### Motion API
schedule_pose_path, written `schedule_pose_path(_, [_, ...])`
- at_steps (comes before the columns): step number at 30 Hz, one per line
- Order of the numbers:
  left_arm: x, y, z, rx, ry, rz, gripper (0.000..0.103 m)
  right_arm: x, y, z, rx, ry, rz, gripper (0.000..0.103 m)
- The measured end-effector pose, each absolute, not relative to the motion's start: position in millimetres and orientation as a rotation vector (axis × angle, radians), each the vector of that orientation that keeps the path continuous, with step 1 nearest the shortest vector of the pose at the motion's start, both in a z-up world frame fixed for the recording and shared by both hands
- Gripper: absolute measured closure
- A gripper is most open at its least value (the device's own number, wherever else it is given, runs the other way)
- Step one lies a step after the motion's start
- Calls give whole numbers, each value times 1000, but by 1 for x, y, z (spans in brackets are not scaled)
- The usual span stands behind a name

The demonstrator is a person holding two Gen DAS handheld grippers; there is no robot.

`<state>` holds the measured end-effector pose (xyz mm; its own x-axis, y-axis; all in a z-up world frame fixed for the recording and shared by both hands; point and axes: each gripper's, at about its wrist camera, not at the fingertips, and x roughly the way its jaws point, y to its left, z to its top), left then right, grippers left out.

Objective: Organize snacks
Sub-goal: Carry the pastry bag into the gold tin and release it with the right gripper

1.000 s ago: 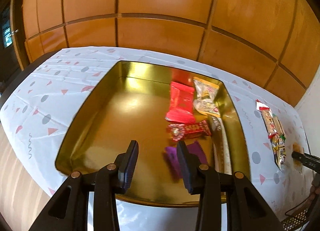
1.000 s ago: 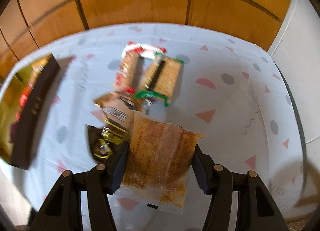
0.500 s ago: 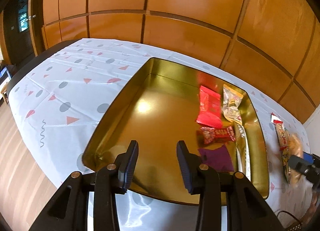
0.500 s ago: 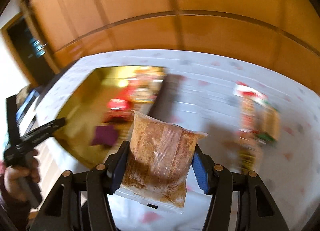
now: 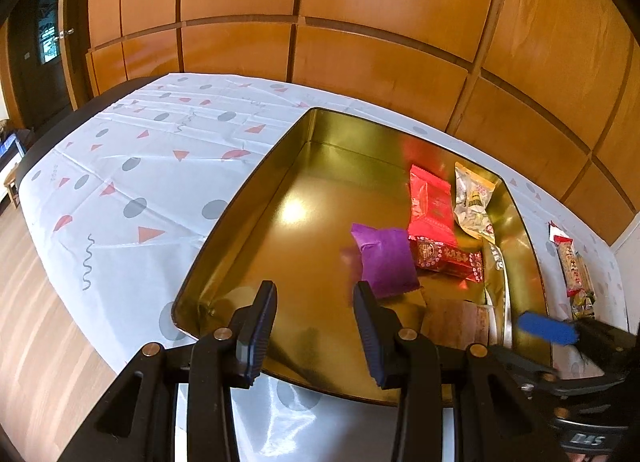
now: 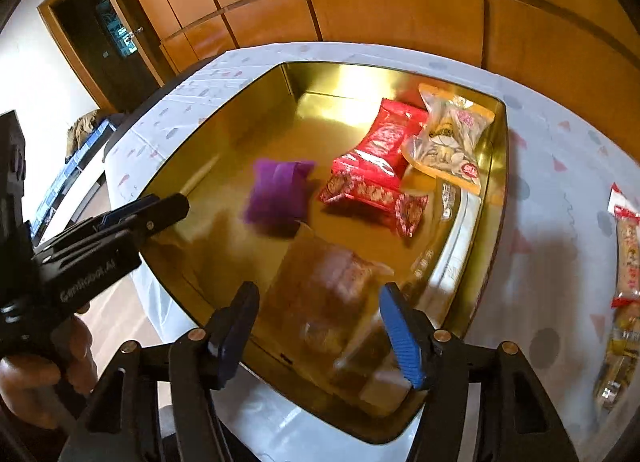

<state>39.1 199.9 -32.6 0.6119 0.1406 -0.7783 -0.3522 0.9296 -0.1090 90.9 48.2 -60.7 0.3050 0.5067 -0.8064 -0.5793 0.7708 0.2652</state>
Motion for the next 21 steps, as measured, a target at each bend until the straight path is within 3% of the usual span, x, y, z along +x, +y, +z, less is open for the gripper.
schedule_pose_path(2, [39,196,-32,-253,865,284,63,90,41,-60,-75,1007,708,23])
schedule_pose_path(7, [38,185,-25,-216,848,267,63,77,26,-34,-89,845,666,0])
schedule_pose_path(15, [35,160,-13,-140,808,221,63,46,-12,12,-158,542,491,0])
schedule_pose_path(21, [34,141,-9,-90,799,185,63,51,-38,13,-165,596,368,0])
